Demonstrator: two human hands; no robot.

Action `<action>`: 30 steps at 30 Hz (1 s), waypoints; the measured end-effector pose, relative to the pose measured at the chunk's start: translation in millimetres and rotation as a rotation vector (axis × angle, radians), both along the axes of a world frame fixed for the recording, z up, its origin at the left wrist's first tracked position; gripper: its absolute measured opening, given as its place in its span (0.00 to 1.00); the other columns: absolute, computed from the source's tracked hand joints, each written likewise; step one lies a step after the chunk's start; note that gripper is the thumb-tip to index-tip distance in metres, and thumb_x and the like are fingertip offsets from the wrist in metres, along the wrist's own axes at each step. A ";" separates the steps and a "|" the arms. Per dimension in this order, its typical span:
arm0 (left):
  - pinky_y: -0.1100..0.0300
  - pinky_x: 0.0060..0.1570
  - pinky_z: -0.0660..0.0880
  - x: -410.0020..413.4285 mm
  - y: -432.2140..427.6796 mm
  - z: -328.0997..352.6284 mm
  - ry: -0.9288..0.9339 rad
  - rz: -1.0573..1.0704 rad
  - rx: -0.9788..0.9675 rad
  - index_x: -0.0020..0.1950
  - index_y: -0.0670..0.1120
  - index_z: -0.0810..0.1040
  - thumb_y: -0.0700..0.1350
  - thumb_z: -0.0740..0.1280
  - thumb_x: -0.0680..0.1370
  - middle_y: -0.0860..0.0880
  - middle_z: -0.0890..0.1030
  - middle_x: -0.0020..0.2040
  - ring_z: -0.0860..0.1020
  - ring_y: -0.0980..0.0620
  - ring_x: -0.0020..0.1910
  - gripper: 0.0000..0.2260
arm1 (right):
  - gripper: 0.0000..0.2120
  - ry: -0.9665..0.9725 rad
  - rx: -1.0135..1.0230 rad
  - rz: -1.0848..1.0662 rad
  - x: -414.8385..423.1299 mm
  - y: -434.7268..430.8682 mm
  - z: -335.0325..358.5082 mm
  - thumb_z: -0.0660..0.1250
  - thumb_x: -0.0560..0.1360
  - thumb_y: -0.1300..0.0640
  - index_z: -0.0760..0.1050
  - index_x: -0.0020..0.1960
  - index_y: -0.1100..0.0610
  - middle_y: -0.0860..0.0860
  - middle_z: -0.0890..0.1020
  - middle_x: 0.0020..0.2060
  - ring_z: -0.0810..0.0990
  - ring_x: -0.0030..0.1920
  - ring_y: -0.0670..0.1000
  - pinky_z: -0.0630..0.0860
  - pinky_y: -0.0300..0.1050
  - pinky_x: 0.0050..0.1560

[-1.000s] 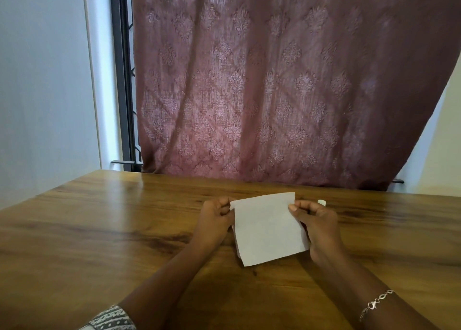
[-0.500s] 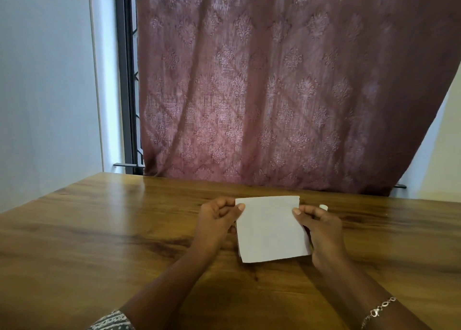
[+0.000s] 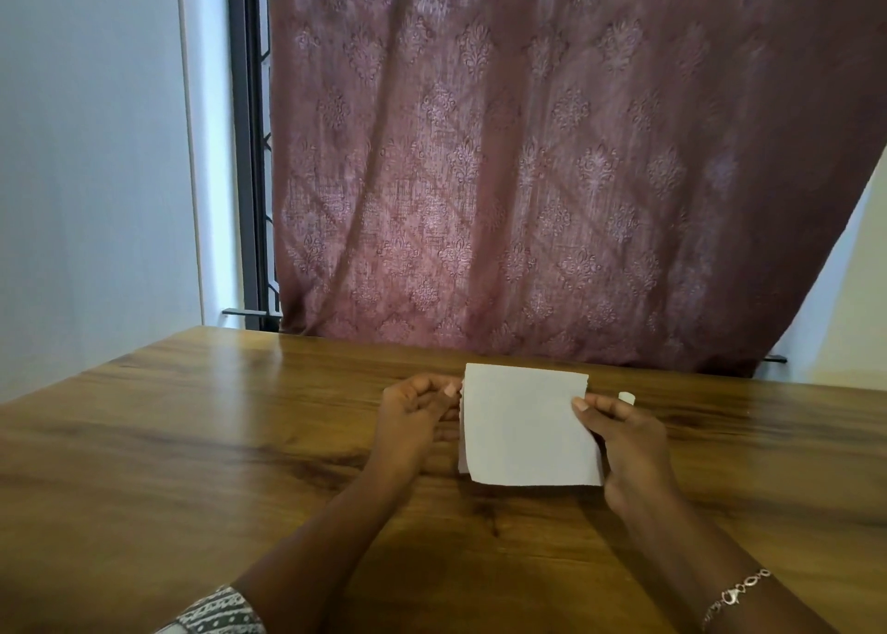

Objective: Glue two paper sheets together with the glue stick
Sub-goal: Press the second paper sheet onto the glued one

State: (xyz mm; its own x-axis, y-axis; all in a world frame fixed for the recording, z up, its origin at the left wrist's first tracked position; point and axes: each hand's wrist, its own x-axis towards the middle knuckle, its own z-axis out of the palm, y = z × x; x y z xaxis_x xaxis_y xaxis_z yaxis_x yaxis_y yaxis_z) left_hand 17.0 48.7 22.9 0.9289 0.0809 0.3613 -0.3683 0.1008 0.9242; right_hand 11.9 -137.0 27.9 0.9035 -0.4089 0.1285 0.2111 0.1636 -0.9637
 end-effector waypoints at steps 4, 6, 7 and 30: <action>0.68 0.28 0.77 0.0 0.2 -0.1 -0.012 -0.023 0.047 0.42 0.44 0.79 0.35 0.64 0.75 0.50 0.83 0.37 0.82 0.60 0.32 0.07 | 0.04 0.007 0.009 -0.003 0.5 -0.3 -0.7 0.68 0.71 0.65 0.76 0.38 0.58 0.50 0.79 0.39 0.77 0.40 0.50 0.74 0.43 0.39; 0.69 0.28 0.77 0.3 0.3 -0.6 -0.011 -0.020 0.058 0.42 0.43 0.78 0.35 0.64 0.75 0.49 0.83 0.38 0.82 0.61 0.32 0.06 | 0.03 0.011 0.007 0.000 0.4 -0.3 -0.7 0.68 0.71 0.65 0.76 0.39 0.59 0.50 0.79 0.39 0.77 0.40 0.50 0.74 0.43 0.39; 0.69 0.28 0.77 0.7 0.7 -1.0 -0.011 -0.012 0.068 0.42 0.43 0.79 0.35 0.65 0.75 0.49 0.83 0.38 0.82 0.61 0.32 0.06 | 0.02 0.012 0.001 0.000 0.0 0.0 -0.3 0.68 0.71 0.65 0.76 0.40 0.60 0.50 0.79 0.38 0.76 0.40 0.49 0.74 0.43 0.39; 0.67 0.28 0.76 3.6 0.1 -1.4 -0.078 0.047 0.047 0.39 0.45 0.77 0.37 0.66 0.74 0.57 0.83 0.29 0.81 0.62 0.31 0.05 | 0.04 0.003 -0.063 0.021 0.7 5.2 -3.8 0.68 0.71 0.65 0.76 0.46 0.62 0.50 0.79 0.39 0.76 0.40 0.49 0.72 0.41 0.36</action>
